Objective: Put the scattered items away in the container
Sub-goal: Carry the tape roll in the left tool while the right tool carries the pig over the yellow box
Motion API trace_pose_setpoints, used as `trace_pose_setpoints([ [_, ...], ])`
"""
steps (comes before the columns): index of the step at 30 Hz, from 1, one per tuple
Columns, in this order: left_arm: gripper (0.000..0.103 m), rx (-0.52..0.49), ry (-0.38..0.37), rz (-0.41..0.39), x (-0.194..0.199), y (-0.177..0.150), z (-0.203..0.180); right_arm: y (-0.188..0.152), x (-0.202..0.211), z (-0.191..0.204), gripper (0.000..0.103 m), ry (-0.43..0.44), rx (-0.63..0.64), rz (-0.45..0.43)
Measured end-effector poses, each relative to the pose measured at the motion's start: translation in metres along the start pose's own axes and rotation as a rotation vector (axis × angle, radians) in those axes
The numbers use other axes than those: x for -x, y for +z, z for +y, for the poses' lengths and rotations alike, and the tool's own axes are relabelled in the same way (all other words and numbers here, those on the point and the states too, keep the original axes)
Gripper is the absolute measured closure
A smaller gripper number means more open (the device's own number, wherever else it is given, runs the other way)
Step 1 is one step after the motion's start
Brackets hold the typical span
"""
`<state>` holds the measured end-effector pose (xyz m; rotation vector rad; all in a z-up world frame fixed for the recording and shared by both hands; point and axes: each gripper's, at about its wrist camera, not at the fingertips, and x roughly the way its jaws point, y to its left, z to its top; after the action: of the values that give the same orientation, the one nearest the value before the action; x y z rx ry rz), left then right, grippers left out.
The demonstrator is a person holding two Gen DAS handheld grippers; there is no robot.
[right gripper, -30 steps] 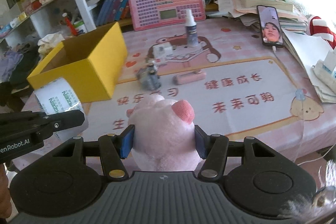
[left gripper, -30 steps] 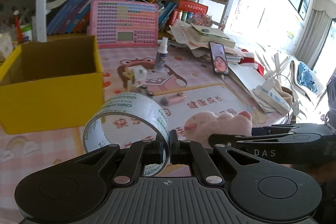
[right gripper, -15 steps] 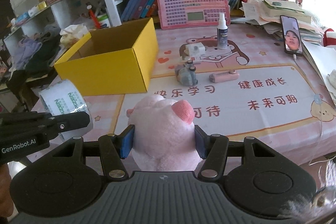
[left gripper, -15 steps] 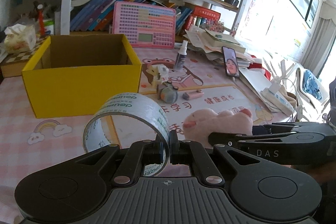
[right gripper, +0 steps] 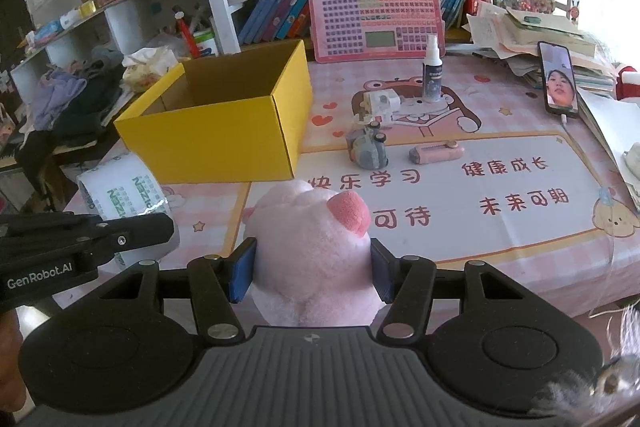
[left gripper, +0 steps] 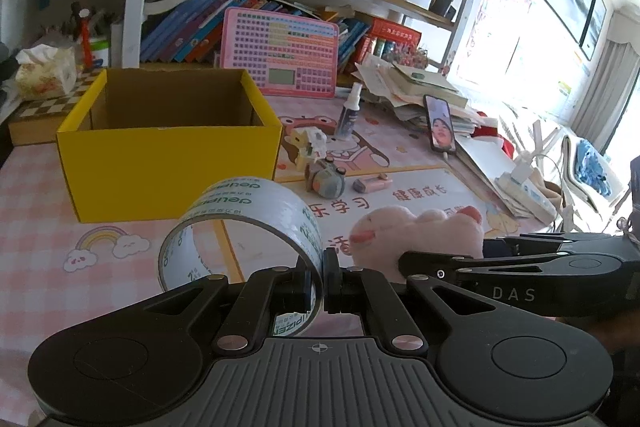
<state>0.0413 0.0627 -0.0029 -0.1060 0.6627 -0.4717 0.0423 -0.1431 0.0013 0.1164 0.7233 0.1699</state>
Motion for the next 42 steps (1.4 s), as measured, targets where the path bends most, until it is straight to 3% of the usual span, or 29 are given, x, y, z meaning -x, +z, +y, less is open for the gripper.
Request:
trace_pose_setpoints([
  [15,0.099,-0.012,-0.007,-0.021,0.006,0.002,0.002,0.001,0.005,0.008,0.048,-0.006,0.011,-0.023],
  [32,0.099,0.076,0.104,-0.009,0.023,-0.006,0.042,0.007,-0.020,0.044,0.048,0.085,0.092,0.019],
  [42,0.099,0.067,0.115,-0.069,0.015,0.014,0.041,0.031,-0.021,0.040,0.048,0.088,0.165,-0.077],
])
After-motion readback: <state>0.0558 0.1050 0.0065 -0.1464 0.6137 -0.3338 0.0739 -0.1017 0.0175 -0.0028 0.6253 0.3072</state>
